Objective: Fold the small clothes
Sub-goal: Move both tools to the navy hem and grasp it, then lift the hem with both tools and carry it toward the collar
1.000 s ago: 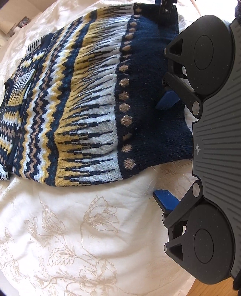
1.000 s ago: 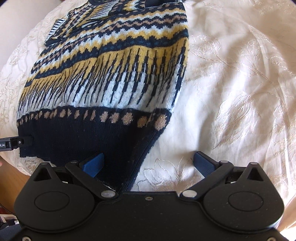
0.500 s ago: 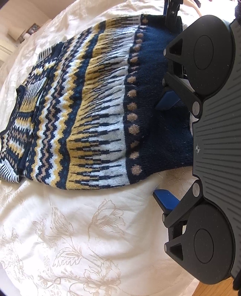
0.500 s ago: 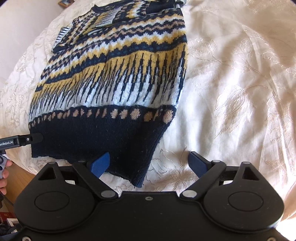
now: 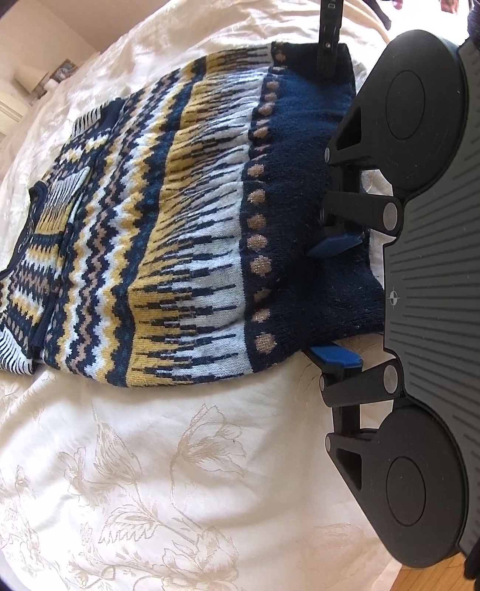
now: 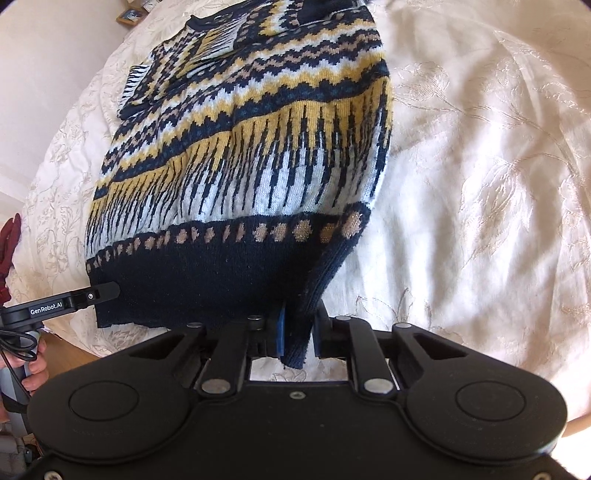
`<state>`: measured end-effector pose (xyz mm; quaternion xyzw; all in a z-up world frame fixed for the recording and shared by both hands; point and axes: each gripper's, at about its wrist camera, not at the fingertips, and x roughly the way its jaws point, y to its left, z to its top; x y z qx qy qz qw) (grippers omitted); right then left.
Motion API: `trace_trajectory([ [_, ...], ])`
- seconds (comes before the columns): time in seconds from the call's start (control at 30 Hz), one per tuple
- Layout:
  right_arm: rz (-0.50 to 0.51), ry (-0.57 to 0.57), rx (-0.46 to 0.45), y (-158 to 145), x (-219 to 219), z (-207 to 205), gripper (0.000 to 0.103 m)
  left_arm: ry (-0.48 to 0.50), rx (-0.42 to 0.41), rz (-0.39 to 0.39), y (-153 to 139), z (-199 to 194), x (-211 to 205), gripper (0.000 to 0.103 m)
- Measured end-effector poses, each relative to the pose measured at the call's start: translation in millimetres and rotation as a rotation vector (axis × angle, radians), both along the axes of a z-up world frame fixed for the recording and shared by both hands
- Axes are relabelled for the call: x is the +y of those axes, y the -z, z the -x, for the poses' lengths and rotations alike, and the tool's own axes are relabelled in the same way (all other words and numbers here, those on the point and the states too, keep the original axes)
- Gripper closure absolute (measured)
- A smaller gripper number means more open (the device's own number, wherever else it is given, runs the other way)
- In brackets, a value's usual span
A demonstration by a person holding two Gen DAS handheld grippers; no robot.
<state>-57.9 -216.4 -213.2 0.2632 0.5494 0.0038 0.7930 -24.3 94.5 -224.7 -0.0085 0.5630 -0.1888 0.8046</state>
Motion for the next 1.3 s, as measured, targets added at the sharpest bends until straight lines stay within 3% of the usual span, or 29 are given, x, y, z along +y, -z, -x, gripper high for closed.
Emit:
trace_trajectory([
  [0.1, 0.001, 0.002, 0.005, -0.1, -2.8, -0.4, 0.081, -0.022, 0.021, -0.018, 4.0, -1.6, 3.4, 0.054],
  [0.23, -0.009, 0.015, 0.01, -0.5, -5.7, 0.3, 0.081, -0.048, 0.042, 0.017, 7.6, -3.4, 9.5, 0.055],
  [0.3, -0.018, 0.021, 0.009, -1.6, -6.7, 1.3, 0.081, -0.039, 0.038, 0.035, 6.6, -2.6, 10.3, 0.067],
  [0.37, -0.028, 0.022, 0.007, -2.5, -7.5, 1.9, 0.082, -0.022, 0.044, 0.051, 5.3, -2.0, 9.1, 0.088],
  [0.43, -0.028, 0.021, -0.004, -5.8, -7.8, 2.3, 0.089, -0.017, 0.026, 0.068, 0.0, -0.1, 9.4, 0.096],
  [0.7, -0.055, 0.027, -0.111, -39.9, -10.8, 1.1, 0.09, -0.069, -0.096, 0.171, -60.7, -5.8, 13.6, 0.097],
  [0.93, -0.072, 0.104, -0.235, -78.2, -29.0, -19.4, 0.09, -0.09, -0.18, 0.238, -110.4, -48.6, 3.1, 0.098],
  [1.3, -0.033, 0.19, -0.415, -125.1, -69.2, -118.9, 0.09, -0.118, -0.31, 0.294, -152.1, -155.2, -26.5, 0.098],
])
